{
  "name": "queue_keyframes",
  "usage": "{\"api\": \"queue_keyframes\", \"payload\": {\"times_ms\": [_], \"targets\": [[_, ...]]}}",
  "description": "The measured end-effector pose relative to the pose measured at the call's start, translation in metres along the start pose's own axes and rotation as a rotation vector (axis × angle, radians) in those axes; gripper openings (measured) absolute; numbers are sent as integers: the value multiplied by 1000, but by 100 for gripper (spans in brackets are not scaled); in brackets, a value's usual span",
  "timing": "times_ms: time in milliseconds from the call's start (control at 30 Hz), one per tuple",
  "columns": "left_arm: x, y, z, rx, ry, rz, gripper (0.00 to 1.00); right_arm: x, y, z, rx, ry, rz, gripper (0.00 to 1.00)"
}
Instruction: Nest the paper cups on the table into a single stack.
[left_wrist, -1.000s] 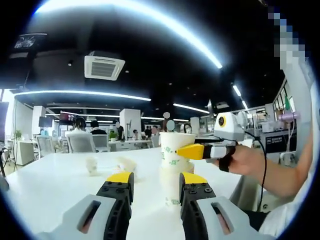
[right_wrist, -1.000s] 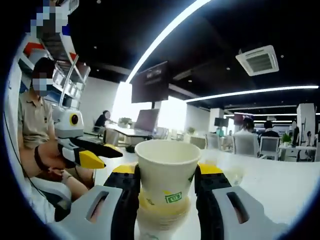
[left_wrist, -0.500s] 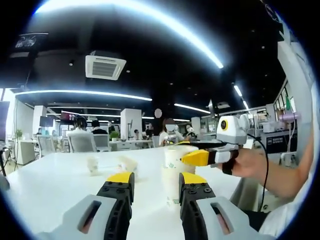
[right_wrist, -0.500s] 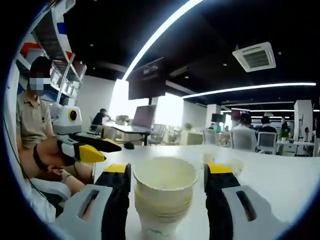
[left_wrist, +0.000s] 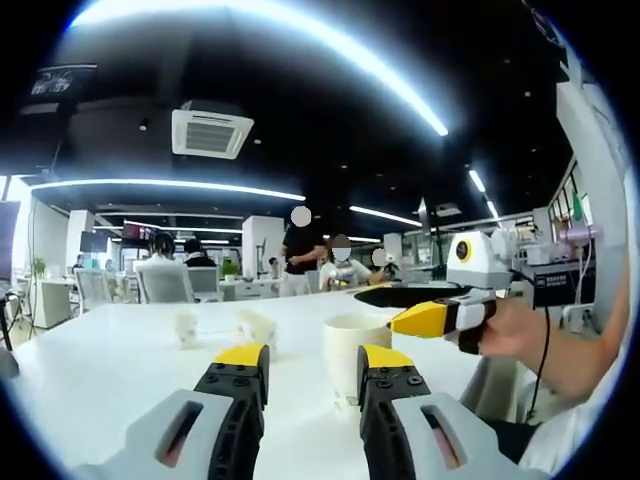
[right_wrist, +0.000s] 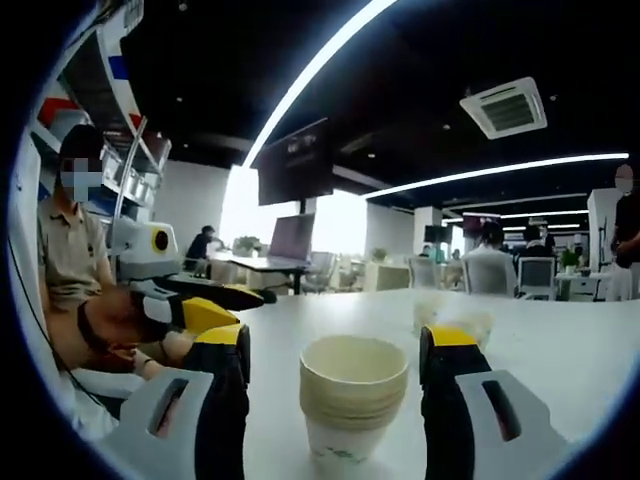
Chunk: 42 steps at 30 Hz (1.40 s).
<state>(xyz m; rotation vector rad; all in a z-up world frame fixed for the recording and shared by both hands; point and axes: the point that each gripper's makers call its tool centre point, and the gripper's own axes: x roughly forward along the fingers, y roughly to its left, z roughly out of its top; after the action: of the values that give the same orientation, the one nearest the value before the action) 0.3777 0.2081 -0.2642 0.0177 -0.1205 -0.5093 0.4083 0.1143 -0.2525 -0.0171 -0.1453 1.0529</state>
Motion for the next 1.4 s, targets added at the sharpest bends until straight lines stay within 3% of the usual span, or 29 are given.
{"api": "queue_keyframes", "payload": {"times_ms": [200,400,767,833,1000,1167,1400], "targets": [[11,12,-11,-2,22,1,37,-10,1,4,1,-29,-17,68],[24,35,-8,4,25,21,37,-14,-1,6,4,-31,-22,66],[75,90,-3,11,17,49,44,-24,8,24,1,-70,-7,66],[90,107,-8,-4,17,64,45,-25,9,27,-1,-76,-7,65],[125,142,-36,-20,100,93,51,-24,15,31,-11,-83,2,65],[158,171,-61,19,185,118,58,-27,18,34,-15,-87,2,64],[189,214,-86,44,240,190,57,-34,19,42,-26,-97,-6,64]]}}
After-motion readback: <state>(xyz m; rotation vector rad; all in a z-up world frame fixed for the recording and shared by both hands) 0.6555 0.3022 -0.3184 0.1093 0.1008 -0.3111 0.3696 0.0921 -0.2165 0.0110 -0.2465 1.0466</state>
